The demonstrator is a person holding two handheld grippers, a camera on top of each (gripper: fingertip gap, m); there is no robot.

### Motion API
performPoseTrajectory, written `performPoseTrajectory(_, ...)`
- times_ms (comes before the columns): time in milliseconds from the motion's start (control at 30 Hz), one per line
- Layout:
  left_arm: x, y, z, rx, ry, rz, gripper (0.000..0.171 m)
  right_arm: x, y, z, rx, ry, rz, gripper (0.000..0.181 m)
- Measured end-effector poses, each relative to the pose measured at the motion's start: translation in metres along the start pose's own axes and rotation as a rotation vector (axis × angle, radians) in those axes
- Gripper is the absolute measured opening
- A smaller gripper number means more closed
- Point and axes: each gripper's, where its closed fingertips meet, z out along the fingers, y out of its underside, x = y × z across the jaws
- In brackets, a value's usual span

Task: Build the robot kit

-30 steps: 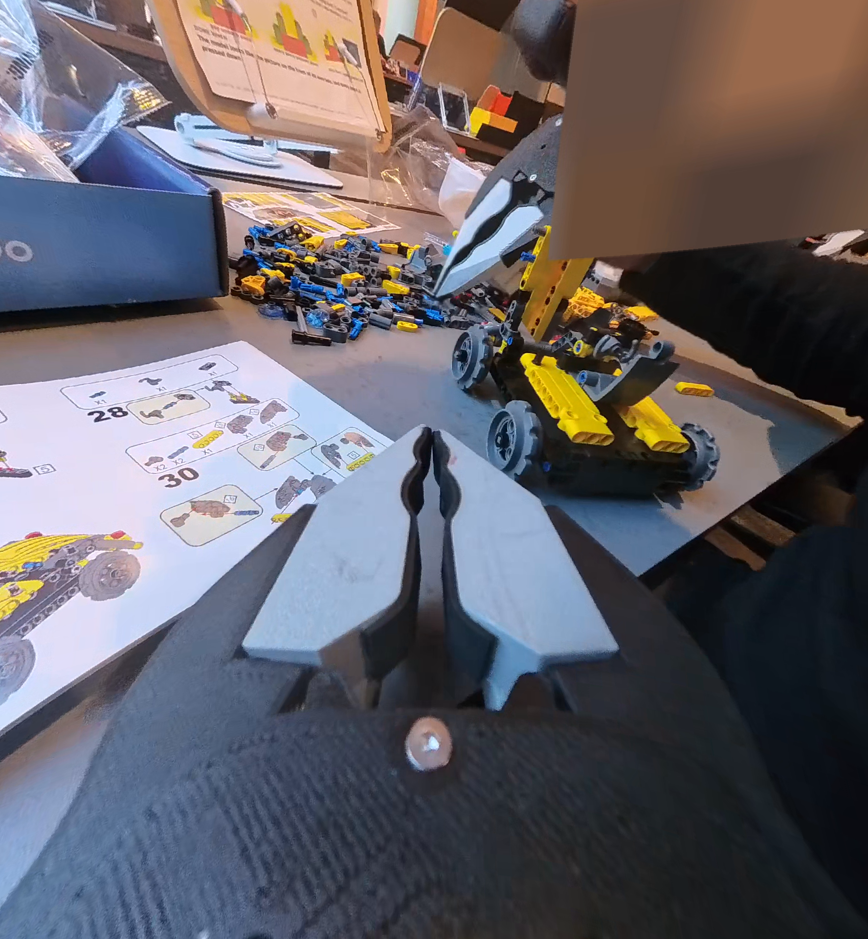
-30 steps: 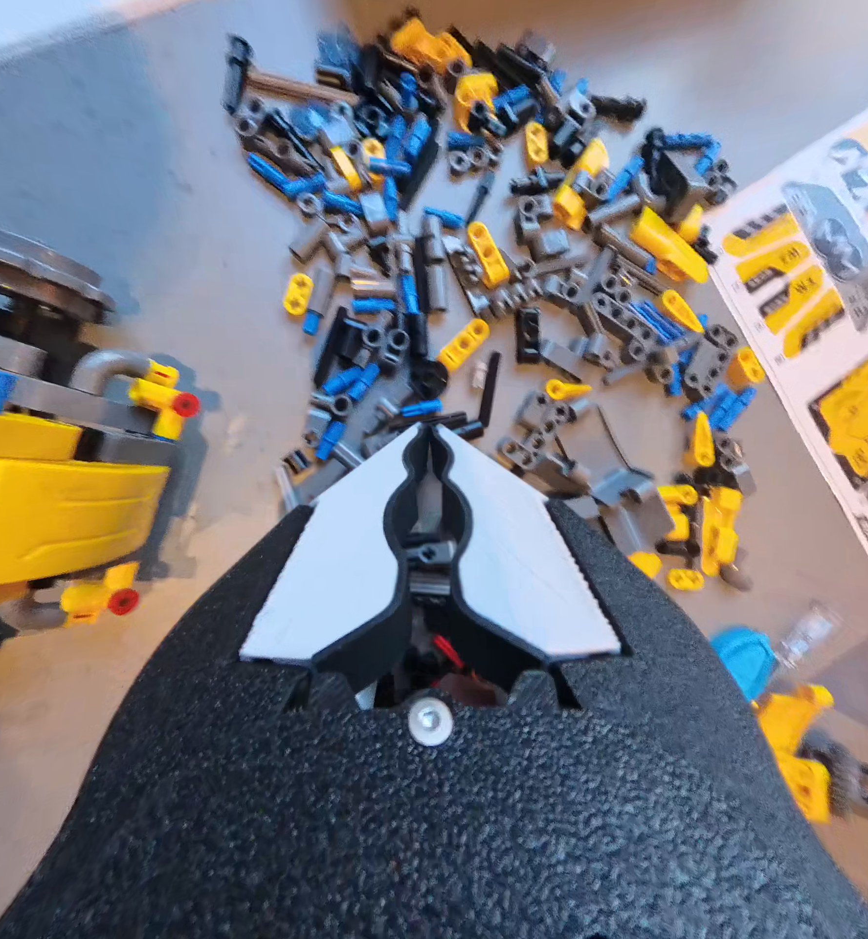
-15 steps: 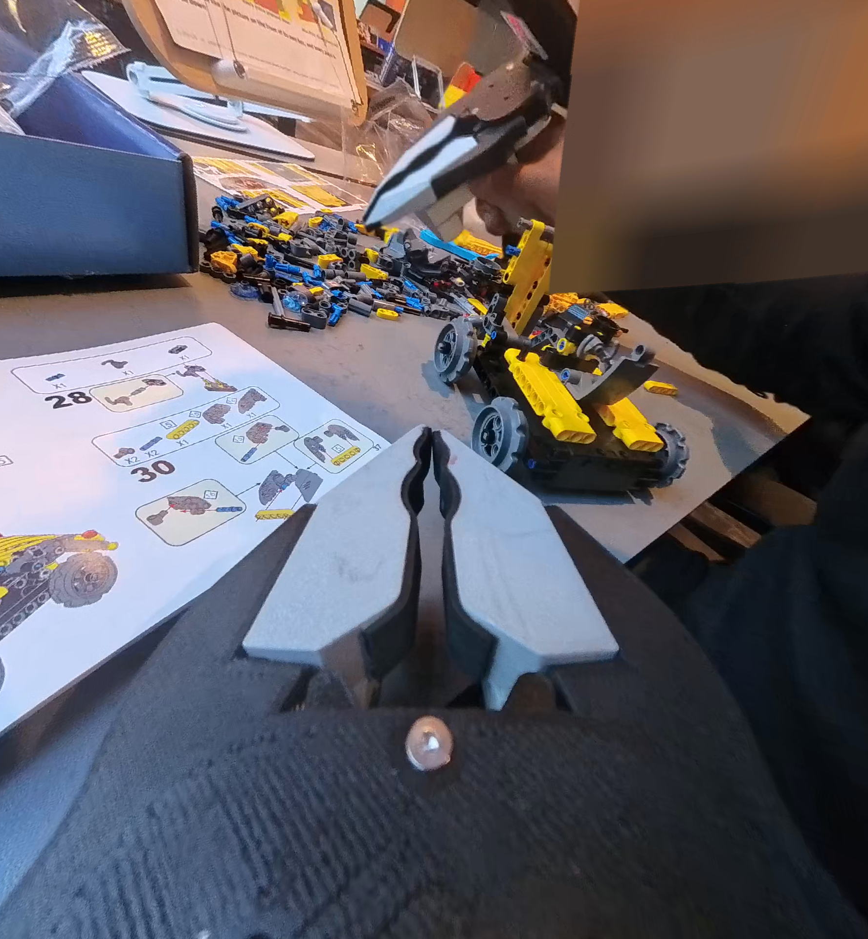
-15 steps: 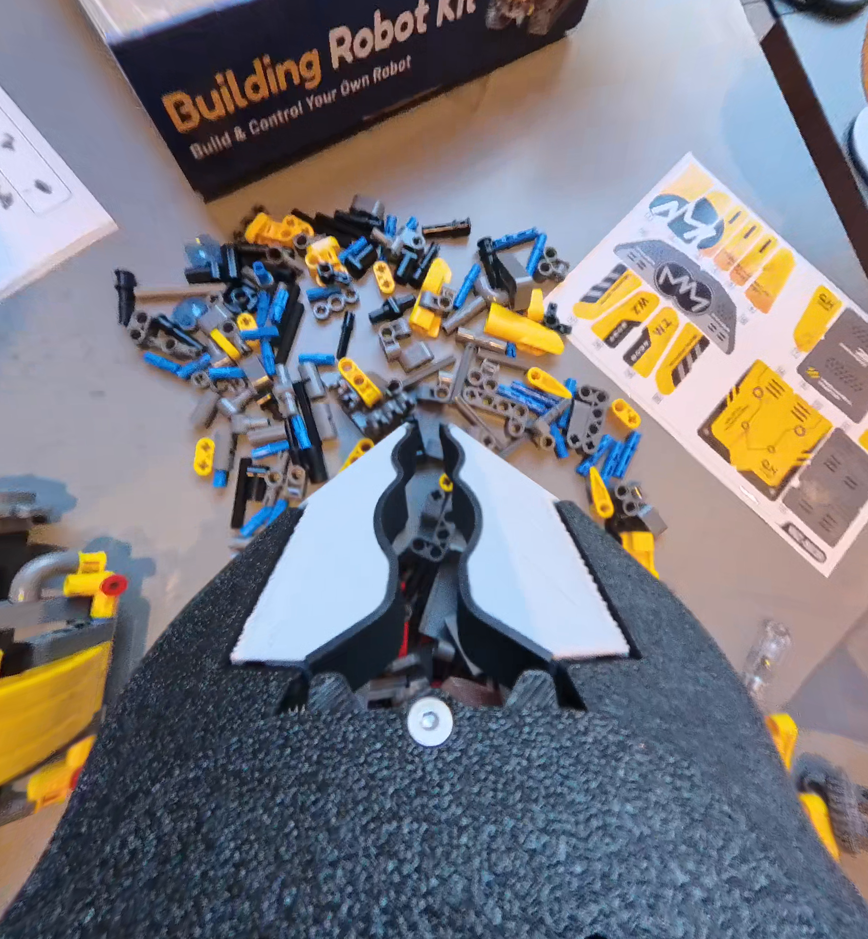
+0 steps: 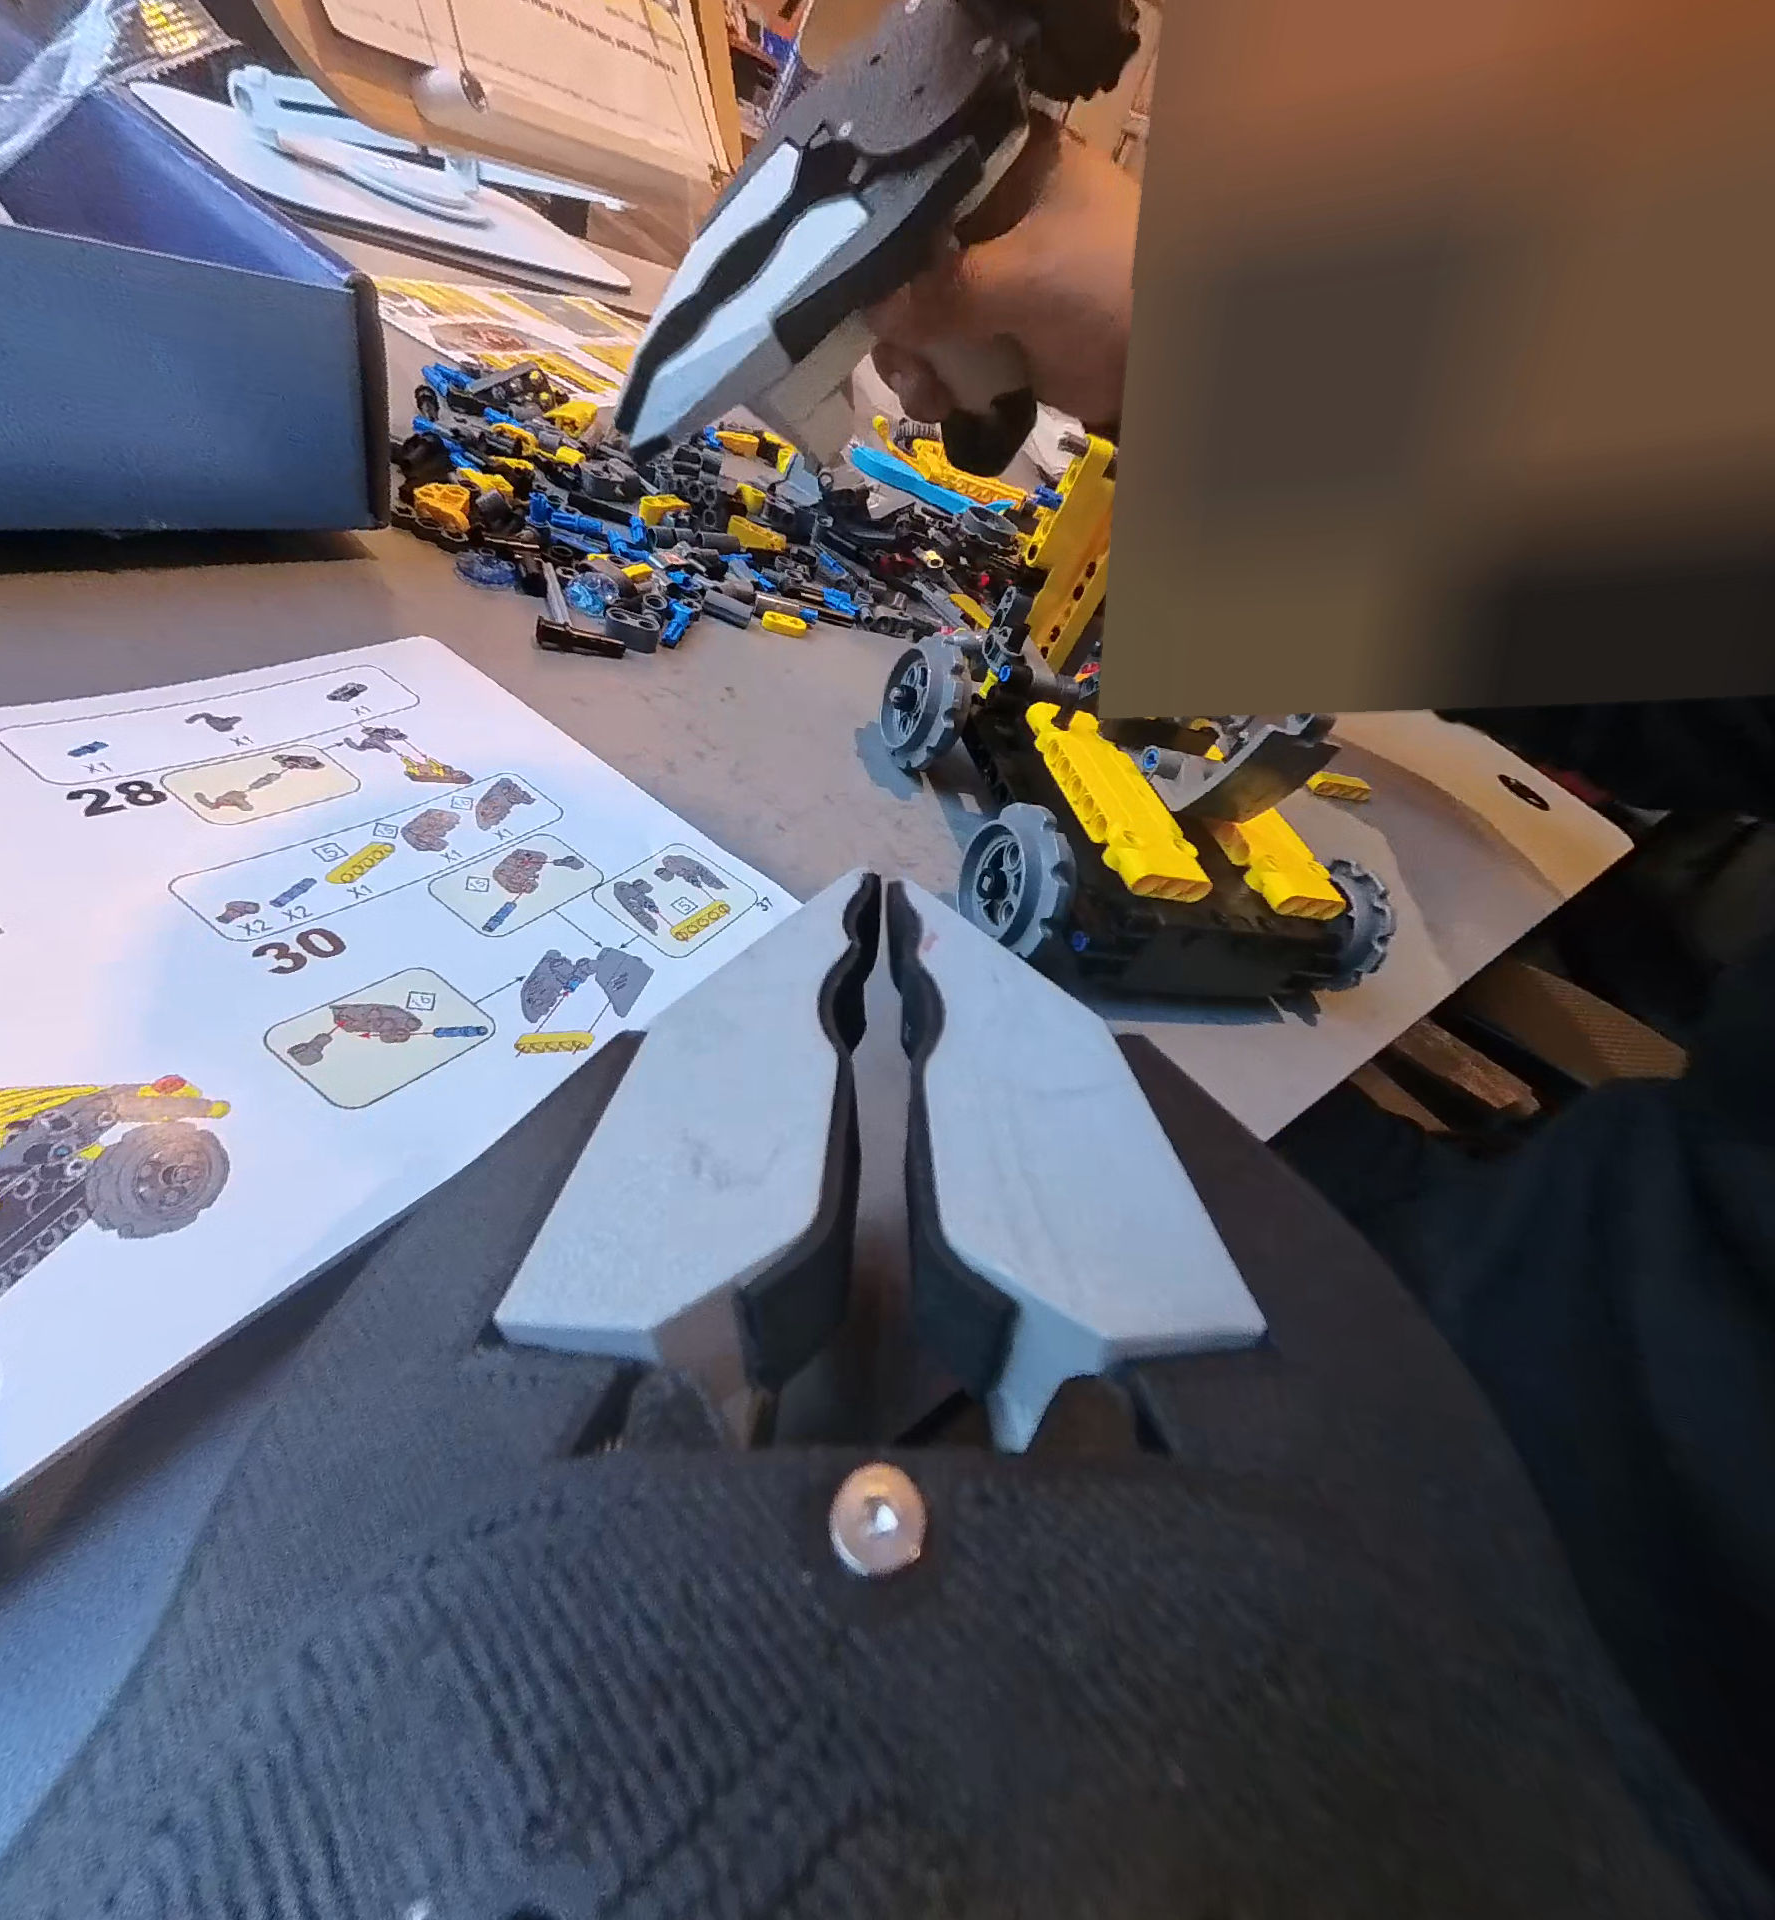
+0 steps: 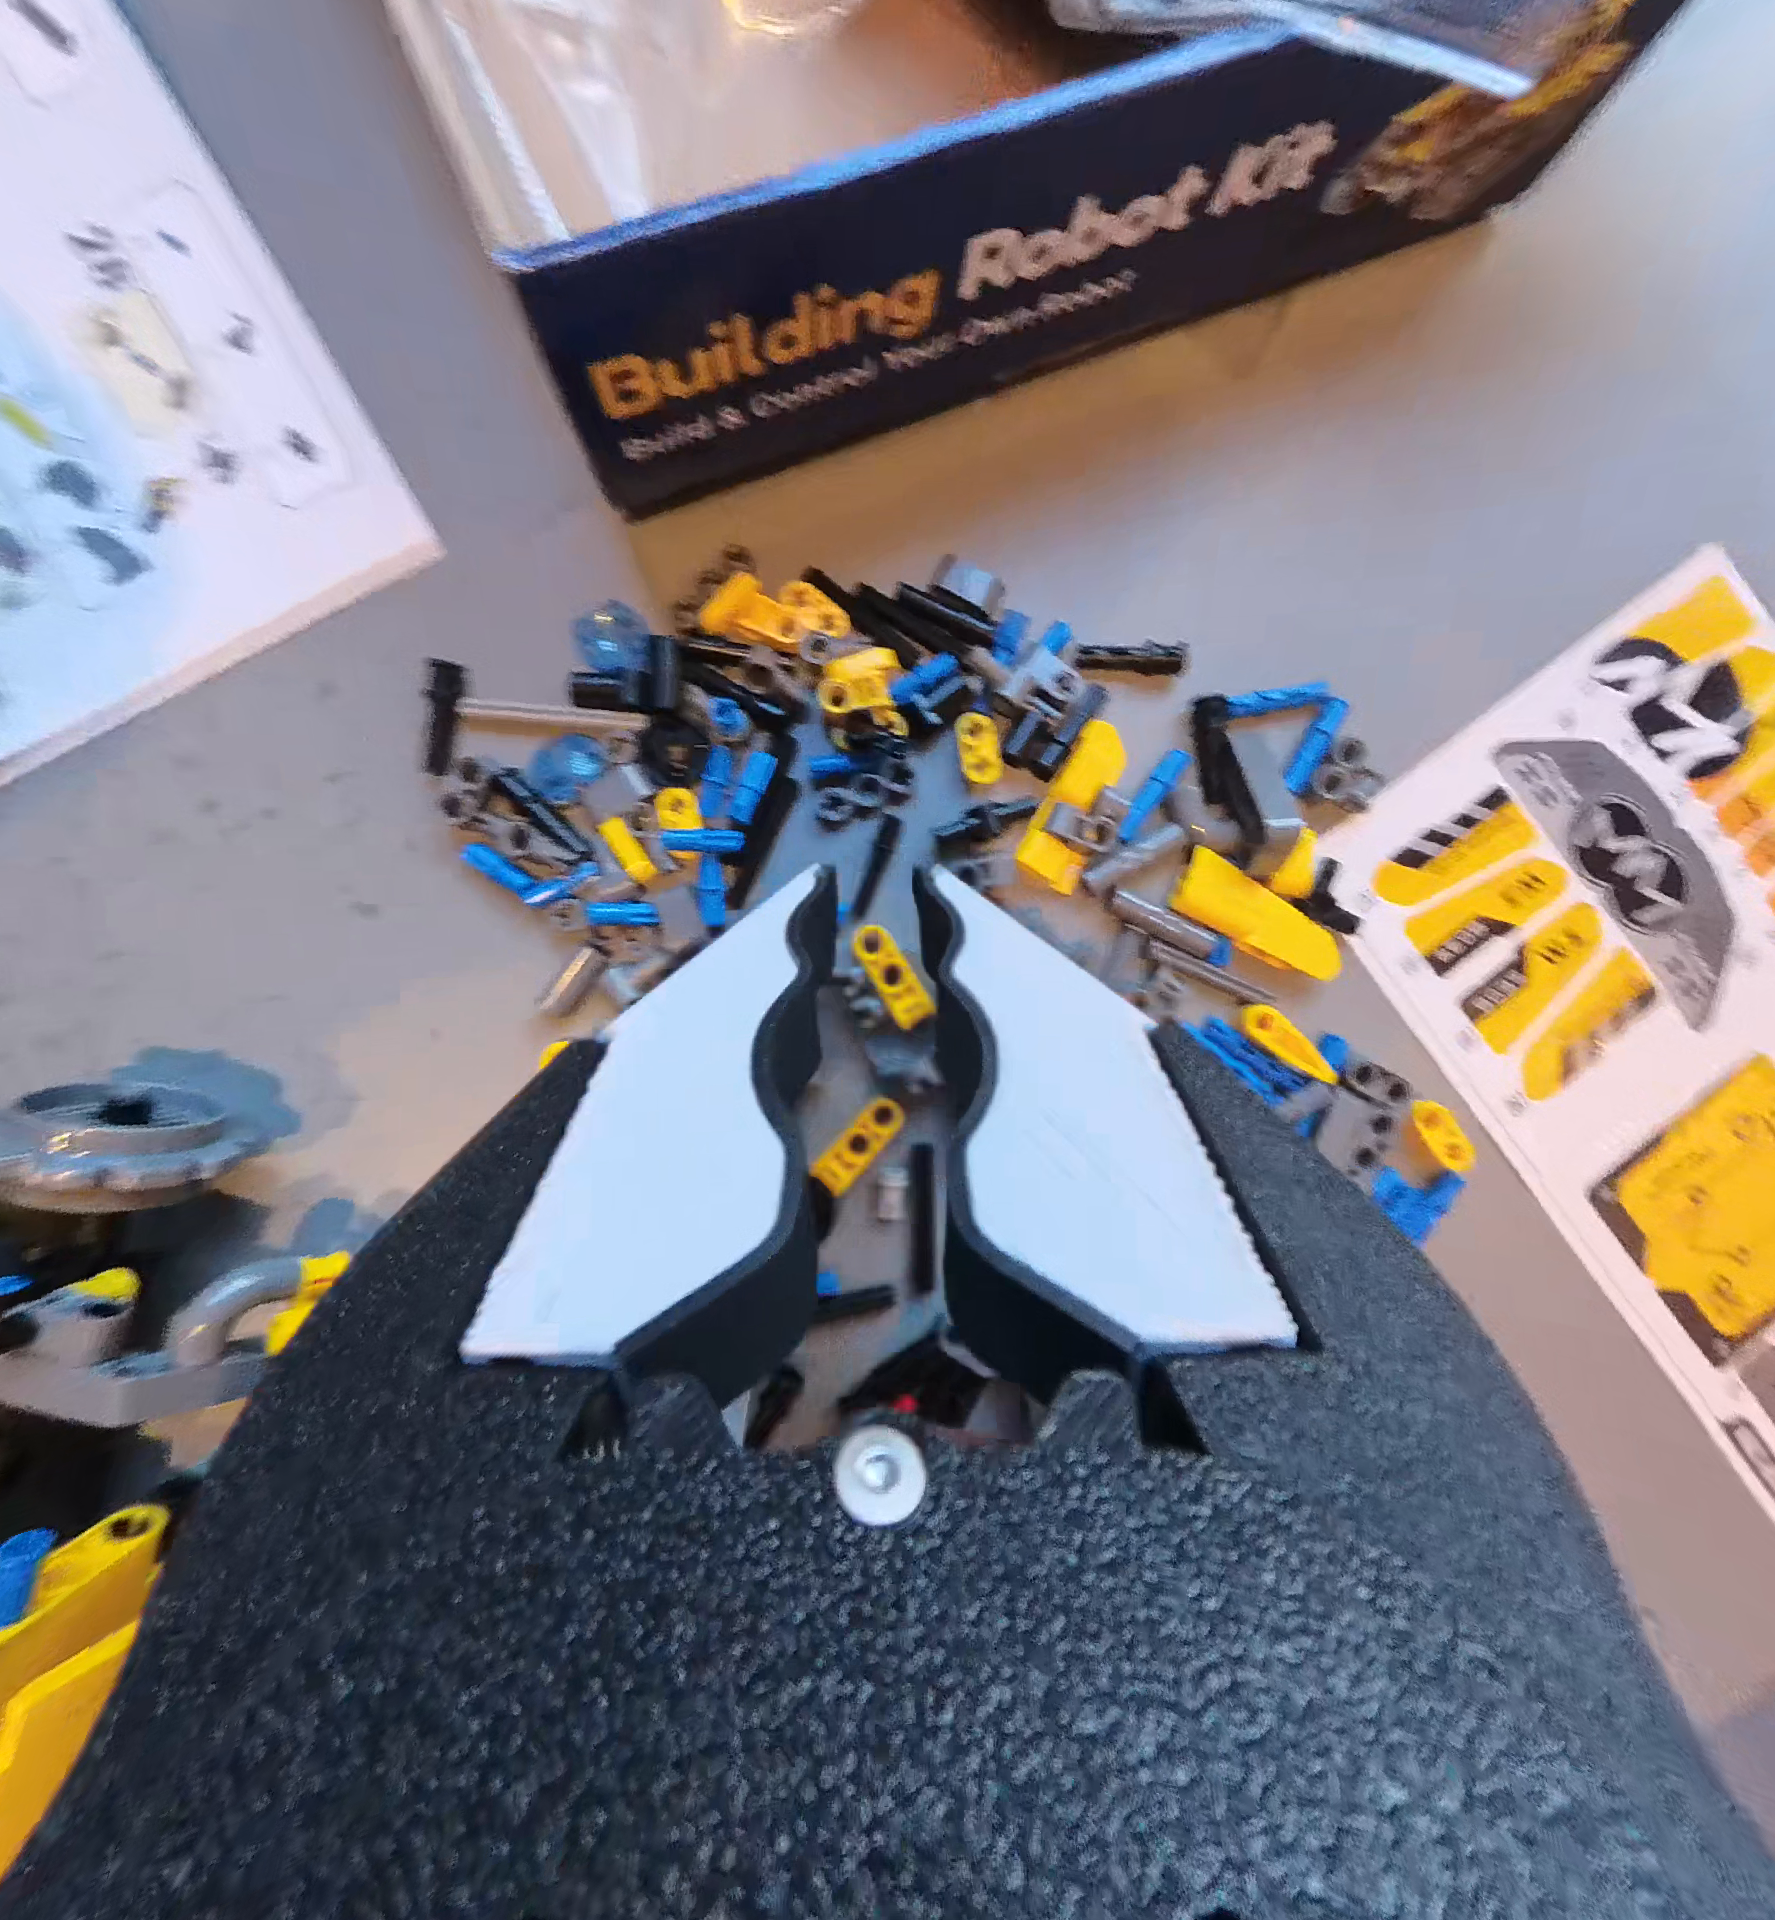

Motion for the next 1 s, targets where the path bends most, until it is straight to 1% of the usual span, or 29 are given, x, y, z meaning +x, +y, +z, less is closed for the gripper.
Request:
performPoseTrajectory(33,0.000,0.000,0.000,-0.001,0.002,-0.001,0.000,-0.006,-0.001,-0.001,-0.001,-0.024,-0.013,0.014)
performPoseTrajectory(67,0.000,0.000,0.000,-0.002,0.004,-0.005,0.000,-0.004,0.002,-0.001,-0.018,-0.007,-0.027,0.013)
performPoseTrajectory(100,0.000,0.000,0.000,-0.002,0.008,-0.010,0.000,0.006,0.007,-0.002,-0.052,0.049,-0.039,0.012)
performPoseTrajectory(167,0.000,0.000,-0.001,-0.003,0.014,-0.018,0.000,0.037,0.015,-0.011,-0.095,0.173,-0.038,0.012)
performPoseTrajectory(233,0.000,0.000,-0.001,-0.004,0.018,-0.024,0.000,0.076,0.027,-0.025,-0.119,0.281,0.020,0.013)
performPoseTrajectory(267,0.000,0.000,-0.001,-0.005,0.019,-0.025,0.000,0.098,0.037,-0.032,-0.146,0.335,0.061,0.015)
performPoseTrajectory(333,0.000,0.001,-0.001,-0.009,0.016,-0.022,0.000,0.130,0.064,-0.045,-0.212,0.390,0.170,0.018)
performPoseTrajectory(367,0.000,0.001,-0.001,-0.010,0.012,-0.018,0.000,0.137,0.076,-0.049,-0.231,0.387,0.221,0.018)
performPoseTrajectory(433,-0.001,0.001,-0.002,-0.011,0.007,-0.013,0.000,0.135,0.091,-0.056,-0.251,0.336,0.280,0.017)
performPoseTrajectory(500,-0.001,0.001,-0.001,-0.008,0.008,-0.018,0.000,0.126,0.096,-0.060,-0.247,0.277,0.274,0.017)
performPoseTrajectory(600,-0.001,0.000,-0.001,-0.001,0.010,-0.029,0.000,0.121,0.084,-0.056,-0.161,0.213,0.301,0.016)
performPoseTrajectory(667,-0.001,0.000,0.000,-0.001,0.010,-0.031,0.000,0.127,0.079,-0.049,-0.142,0.209,0.347,0.016)
performPoseTrajectory(733,-0.001,0.000,0.000,-0.006,0.008,-0.023,0.000,0.122,0.071,-0.036,-0.133,0.156,0.329,0.016)
performPoseTrajectory(833,-0.001,0.000,0.000,-0.007,0.004,-0.012,0.000,0.126,0.070,-0.023,-0.174,0.167,0.307,0.014)
performPoseTrajectory(900,-0.001,0.001,0.000,-0.008,0.002,-0.009,0.000,0.128,0.068,-0.020,-0.172,0.165,0.316,0.008)
performPoseTrajectory(967,-0.001,0.001,-0.001,-0.009,0.004,-0.011,0.000,0.130,0.072,-0.018,-0.195,0.169,0.321,0.006)
performPoseTrajectory(1000,-0.001,0.001,-0.001,-0.009,0.005,-0.013,0.000,0.130,0.073,-0.018,-0.195,0.168,0.322,0.001)
